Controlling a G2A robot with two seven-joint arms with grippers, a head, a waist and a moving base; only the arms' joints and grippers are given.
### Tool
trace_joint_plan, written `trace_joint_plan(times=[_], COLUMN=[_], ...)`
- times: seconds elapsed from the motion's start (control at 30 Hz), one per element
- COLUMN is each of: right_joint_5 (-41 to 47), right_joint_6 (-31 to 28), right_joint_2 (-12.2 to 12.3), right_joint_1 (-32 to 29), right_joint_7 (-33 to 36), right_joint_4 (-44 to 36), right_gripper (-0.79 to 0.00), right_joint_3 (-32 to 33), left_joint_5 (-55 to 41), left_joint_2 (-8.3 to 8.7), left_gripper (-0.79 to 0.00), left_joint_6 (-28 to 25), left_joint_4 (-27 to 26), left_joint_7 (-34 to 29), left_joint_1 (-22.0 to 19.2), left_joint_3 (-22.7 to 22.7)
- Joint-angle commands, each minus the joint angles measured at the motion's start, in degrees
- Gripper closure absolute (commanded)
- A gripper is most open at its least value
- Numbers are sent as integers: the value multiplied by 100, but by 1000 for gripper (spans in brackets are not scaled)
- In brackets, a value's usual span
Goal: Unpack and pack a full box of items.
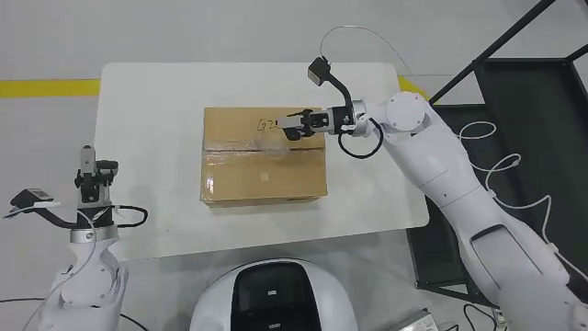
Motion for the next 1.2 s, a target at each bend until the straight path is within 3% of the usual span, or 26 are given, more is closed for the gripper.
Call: trace_joint_plan(times=[0.0, 0.17, 0.33, 0.53, 0.67, 1.17], right_joint_5=[0, 154, 202, 272, 558, 569], right_joint_6=[0, 269, 661, 845, 628, 361], right_joint_2=[0, -61, -324, -894, -1304, -2483], right_joint_1=[0, -18, 417, 1102, 1407, 1960], right_joint_7=[0, -292, -349, -517, -609, -986], right_joint_4=[0, -286, -332, 399, 1098, 2928], right_gripper=[-785, -785, -785, -785, -785, -785], right_joint_3=[0, -72, -698, -1760, -2210, -2995], left_joint_5=[0, -179, -370, -370, -370, -370], left_joint_2=[0, -10, -20, -20, -20, -20], left_gripper=[-785, -785, -785, -785, -785, -785], left_joint_6=[0, 167, 215, 215, 215, 215], left_joint_4=[0, 130, 318, 318, 318, 318], left_joint_7=[0, 111, 274, 274, 274, 274], left_joint_1=[0, -50, -58, -58, -58, -58], left_joint_3=[0, -176, -396, -396, -396, -396])
